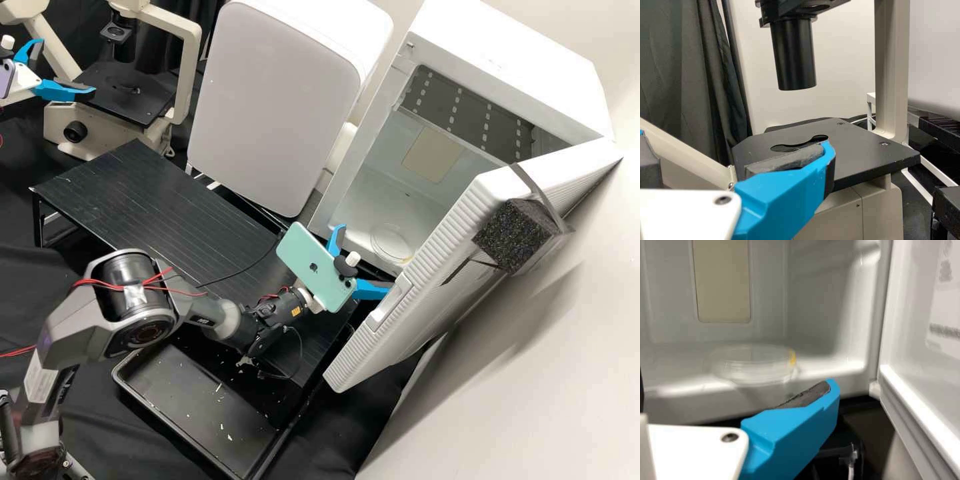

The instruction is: Take the petri dish out of the incubator

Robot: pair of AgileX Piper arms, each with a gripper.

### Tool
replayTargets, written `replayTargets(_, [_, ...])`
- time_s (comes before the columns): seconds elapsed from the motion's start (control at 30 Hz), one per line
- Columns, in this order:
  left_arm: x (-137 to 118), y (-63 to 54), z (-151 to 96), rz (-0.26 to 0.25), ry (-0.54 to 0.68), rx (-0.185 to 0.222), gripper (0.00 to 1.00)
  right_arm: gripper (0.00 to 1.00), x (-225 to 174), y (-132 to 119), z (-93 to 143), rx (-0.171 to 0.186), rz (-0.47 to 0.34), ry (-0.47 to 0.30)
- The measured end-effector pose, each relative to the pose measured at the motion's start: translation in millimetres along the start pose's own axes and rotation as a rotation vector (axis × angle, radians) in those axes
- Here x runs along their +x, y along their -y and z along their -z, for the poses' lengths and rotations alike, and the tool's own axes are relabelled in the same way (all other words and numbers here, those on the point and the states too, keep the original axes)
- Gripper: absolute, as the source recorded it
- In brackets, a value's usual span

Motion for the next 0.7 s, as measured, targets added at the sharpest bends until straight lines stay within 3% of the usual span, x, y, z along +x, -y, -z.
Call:
replayTargets(0.47, [0, 0.0, 0, 0.000, 0.000, 0.000, 1.00, 1.00, 25, -12, -1, -0.005, -0.027, 0.030])
replayTargets(0.7, [0, 0.0, 0, 0.000, 0.000, 0.000, 1.00, 1.00, 33, -17, 3, -0.024, 0.014, 0.024])
